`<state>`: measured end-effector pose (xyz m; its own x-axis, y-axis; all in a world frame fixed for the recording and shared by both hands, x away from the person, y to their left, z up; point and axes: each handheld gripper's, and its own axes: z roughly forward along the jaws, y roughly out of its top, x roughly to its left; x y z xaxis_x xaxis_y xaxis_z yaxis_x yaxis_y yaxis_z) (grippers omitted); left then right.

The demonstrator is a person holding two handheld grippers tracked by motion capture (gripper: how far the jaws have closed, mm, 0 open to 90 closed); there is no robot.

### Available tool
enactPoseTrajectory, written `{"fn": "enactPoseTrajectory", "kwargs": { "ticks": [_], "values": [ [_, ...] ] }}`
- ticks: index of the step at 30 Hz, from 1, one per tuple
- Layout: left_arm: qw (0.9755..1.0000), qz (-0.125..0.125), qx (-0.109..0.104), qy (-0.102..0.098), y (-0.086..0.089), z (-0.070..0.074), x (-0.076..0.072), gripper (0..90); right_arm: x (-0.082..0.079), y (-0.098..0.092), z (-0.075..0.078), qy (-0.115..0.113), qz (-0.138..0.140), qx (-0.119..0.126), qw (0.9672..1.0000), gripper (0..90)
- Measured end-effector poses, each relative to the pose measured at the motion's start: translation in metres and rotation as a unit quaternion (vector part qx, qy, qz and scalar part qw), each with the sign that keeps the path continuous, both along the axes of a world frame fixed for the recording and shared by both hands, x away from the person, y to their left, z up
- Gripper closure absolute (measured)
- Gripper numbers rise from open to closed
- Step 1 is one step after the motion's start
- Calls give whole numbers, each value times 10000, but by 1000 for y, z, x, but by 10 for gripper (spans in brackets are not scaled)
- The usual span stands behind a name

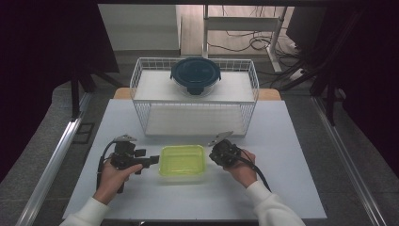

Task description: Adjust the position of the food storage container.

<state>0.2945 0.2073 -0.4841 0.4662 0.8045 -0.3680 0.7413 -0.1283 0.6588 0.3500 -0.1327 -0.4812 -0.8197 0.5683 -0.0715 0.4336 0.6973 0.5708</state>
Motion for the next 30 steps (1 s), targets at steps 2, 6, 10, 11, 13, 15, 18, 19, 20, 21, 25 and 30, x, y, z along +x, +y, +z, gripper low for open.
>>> {"fn": "enactPoseTrajectory", "kwargs": {
  "ticks": [2, 6, 10, 11, 13, 15, 18, 19, 20, 21, 25, 30],
  "values": [
    [10000, 5, 2, -1, 0, 0, 0, 269, 0, -9, 3, 64, -191, 215, 9996, 885],
    [10000, 1, 18, -4, -1, 0, -1, 268, -1, -25, 9, 192, -509, 674, 9962, 819],
    [10000, -8, 33, -13, -2, 0, -1, 268, -4, -36, 11, 352, -885, 1118, 9892, 554],
    [10000, -7, 33, -13, -2, 0, -1, 267, -5, -37, 12, 441, -1014, 1254, 9859, 483],
    [10000, -1, 23, -12, -2, 0, -1, 266, -7, -39, 12, 620, -1154, 1477, 9803, 396],
    [10000, 10, -8, -10, -2, 0, -1, 263, -9, -40, 12, 749, -1141, 1592, 9778, 359],
    [10000, 15, -67, -9, -2, 0, -1, 260, -10, -40, 12, 956, -1073, 1806, 9730, 313],
    [10000, 15, -73, -10, -2, 0, -1, 258, -10, -40, 12, 1012, -1074, 1895, 9707, 301],
    [10000, 13, -81, -9, -2, 0, -1, 257, -10, -40, 11, 1052, -1052, 1953, 9694, 285],
    [10000, 10, -85, -7, -2, 0, -1, 256, -10, -40, 11, 1098, -1032, 2025, 9676, 269],
    [10000, -6, -85, 7, -2, 0, -1, 255, -10, -39, 11, 1140, -953, 2086, 9666, 242],
    [10000, -4, -94, 13, -2, 0, -1, 255, -11, -38, 12, 1146, -937, 2135, 9657, 239]
  ]
}}
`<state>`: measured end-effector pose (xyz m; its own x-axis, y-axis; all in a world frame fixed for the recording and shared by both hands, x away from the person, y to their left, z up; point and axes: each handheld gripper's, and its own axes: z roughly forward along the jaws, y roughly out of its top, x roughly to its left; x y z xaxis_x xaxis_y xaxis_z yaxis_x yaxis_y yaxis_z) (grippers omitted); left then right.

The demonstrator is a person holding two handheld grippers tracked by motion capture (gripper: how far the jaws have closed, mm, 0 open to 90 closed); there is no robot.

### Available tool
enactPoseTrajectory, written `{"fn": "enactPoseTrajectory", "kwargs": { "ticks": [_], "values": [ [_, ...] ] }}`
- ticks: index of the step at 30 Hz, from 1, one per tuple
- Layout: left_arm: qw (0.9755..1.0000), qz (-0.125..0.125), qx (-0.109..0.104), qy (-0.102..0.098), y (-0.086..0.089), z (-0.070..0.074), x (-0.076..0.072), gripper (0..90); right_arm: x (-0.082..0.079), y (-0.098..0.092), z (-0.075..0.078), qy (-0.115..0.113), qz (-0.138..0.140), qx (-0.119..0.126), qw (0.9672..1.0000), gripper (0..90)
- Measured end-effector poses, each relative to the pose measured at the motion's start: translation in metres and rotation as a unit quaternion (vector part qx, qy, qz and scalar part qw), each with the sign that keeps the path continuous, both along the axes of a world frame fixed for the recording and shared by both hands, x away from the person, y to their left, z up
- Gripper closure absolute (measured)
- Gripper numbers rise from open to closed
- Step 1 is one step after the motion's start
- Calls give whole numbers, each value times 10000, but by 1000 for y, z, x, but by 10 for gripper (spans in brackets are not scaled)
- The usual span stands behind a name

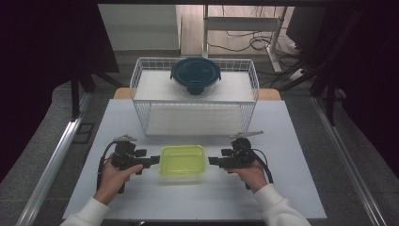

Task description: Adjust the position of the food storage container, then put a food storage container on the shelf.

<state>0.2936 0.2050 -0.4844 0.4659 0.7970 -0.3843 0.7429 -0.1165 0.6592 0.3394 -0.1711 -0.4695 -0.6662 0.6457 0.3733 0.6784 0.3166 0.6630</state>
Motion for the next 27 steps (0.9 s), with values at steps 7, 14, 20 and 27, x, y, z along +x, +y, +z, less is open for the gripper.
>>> {"fn": "enactPoseTrajectory", "kwargs": {
  "ticks": [7, 14, 20, 27],
  "values": [
    [10000, 14, -46, -1, 0, 1, -1, 251, 2, 0, 1, 41, -73, 94, 9999, 238],
    [9999, 28, -134, 33, 1, 1, 0, 237, 4, 4, -1, 180, -171, 195, 9995, 243],
    [9996, 40, -250, 132, 0, -1, 4, 230, 5, 9, -2, 245, -170, 301, 9991, 266],
    [9989, 91, -395, 239, 3, -3, 8, 223, 8, 14, -4, 328, -156, 373, 9986, 289]
  ]
}}
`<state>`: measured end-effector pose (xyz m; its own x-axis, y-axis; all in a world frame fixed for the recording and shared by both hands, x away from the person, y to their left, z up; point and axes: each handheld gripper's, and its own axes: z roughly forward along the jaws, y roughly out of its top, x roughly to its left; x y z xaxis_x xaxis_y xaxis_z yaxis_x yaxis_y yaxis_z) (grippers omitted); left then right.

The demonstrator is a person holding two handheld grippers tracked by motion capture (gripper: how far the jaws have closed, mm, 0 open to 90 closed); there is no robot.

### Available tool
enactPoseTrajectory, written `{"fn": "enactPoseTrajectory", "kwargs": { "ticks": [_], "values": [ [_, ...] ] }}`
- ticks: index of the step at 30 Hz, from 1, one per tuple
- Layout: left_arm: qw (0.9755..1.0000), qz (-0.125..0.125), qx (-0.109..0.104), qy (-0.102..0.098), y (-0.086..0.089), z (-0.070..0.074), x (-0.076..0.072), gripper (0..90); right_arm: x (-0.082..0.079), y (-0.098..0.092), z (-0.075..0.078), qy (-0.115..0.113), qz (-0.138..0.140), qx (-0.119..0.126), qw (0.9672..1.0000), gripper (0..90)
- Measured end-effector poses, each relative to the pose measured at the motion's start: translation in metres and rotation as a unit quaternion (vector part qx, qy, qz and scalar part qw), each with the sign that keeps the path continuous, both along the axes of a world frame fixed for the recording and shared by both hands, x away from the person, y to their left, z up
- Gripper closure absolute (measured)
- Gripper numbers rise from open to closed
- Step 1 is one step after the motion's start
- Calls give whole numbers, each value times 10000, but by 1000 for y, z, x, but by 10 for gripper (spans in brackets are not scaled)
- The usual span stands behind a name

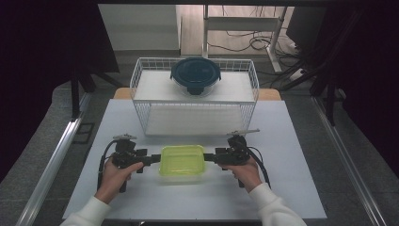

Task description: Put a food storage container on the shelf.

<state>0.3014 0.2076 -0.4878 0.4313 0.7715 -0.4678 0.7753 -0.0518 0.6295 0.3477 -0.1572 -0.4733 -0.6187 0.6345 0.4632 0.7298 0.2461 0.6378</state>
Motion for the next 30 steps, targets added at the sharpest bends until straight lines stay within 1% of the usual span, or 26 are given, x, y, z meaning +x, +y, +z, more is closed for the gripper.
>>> {"fn": "enactPoseTrajectory", "kwargs": {
  "ticks": [2, 5, 6, 12, 17, 20, 23, 27, 30],
  "values": [
    [9999, 24, -108, 81, 0, -2, 2, 222, 1, 2, -2, 64, -10, 5, 10000, 289],
    [9997, -4, -147, 195, 0, -6, 6, 222, 3, 5, -6, 164, -28, -31, 9999, 293],
    [9994, -13, -205, 264, 0, -7, 8, 223, 3, 6, -7, 191, -31, -48, 9998, 295],
    [9978, -60, -434, 495, -5, -14, 14, 240, 6, 10, -14, 336, -58, -4, 9994, 317],
    [9966, -88, -519, 632, -7, -18, 16, 256, 7, 15, -21, 462, -18, -19, 9989, 349],
    [9941, -102, -714, 813, -7, -23, 18, 271, 8, 17, -24, 527, -39, 0, 9986, 373],
    [9935, -104, -719, 872, -6, -26, 19, 289, 9, 18, -26, 579, -63, 29, 9983, 407],
    [9923, -146, -783, 949, -8, -28, 20, 323, 10, 18, -29, 660, -77, 74, 9978, 448],
    [9910, -160, -795, 1060, -8, -31, 21, 355, 10, 18, -31, 725, -114, 119, 9972, 463]
  ]
}}
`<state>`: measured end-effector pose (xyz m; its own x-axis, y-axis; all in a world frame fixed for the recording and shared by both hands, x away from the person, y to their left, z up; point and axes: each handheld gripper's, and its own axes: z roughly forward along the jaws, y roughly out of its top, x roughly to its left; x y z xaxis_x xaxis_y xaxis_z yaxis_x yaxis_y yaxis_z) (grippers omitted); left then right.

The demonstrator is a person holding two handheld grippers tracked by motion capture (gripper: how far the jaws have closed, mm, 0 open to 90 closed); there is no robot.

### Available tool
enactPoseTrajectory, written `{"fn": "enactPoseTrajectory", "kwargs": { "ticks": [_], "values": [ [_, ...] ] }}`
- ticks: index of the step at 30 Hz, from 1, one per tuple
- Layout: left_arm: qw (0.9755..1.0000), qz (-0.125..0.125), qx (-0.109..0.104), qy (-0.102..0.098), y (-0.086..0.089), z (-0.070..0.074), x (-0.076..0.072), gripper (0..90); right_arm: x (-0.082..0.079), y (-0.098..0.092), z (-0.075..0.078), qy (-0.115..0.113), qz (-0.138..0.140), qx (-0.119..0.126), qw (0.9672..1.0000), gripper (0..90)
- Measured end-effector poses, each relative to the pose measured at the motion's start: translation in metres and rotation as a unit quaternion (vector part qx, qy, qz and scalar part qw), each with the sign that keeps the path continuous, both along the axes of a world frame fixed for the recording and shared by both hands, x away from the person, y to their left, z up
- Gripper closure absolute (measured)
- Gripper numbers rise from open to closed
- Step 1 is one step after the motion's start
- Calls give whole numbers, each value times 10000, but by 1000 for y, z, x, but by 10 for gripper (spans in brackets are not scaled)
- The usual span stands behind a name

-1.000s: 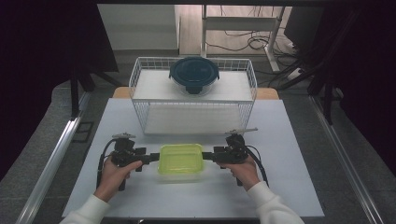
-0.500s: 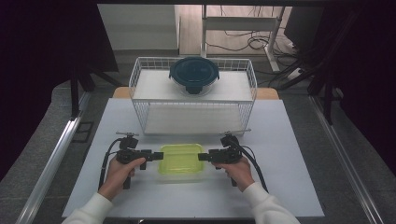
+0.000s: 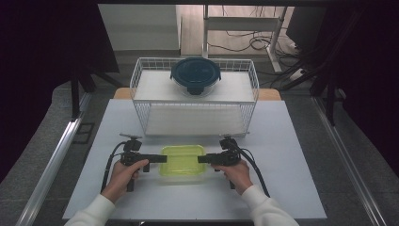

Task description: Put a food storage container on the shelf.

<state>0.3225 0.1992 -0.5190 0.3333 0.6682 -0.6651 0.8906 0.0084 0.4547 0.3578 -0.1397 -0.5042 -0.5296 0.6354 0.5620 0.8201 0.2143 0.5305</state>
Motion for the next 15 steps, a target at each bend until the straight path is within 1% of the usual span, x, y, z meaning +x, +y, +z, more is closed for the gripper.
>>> {"fn": "enactPoseTrajectory", "kwargs": {
  "ticks": [3, 7, 8, 10, 11, 12, 13, 14, 15],
  "values": [
    [9999, -44, -50, 88, -1, -2, 0, 381, 1, -1, -2, 67, -22, 47, 10000, 477],
    [9997, -84, -164, 155, -2, -3, 0, 448, 0, -1, -4, 149, -33, 66, 9999, 534],
    [9996, -102, -203, 191, -2, -4, 0, 476, 0, -1, -4, 162, -25, 76, 9998, 558],
    [9987, -160, -383, 293, -3, -5, 0, 535, 0, -1, -5, 239, -13, 131, 9996, 616],
    [9991, -132, -287, 286, -4, -5, 0, 555, 0, -1, -6, 308, 4, 174, 9994, 632],
    [9994, -70, -187, 278, -4, -4, -1, 602, -1, 0, -7, 357, -34, 151, 9992, 663],
    [9993, -48, -206, 293, -4, -4, -1, 626, -2, 0, -7, 358, -60, 87, 9993, 681],
    [9995, -18, -169, 284, -4, -3, -2, 656, -2, -1, -7, 375, -67, 105, 9992, 696],
    [9995, -12, -157, 263, -3, -2, -2, 715, -2, -2, -7, 409, -101, 121, 9990, 709]
  ]
}}
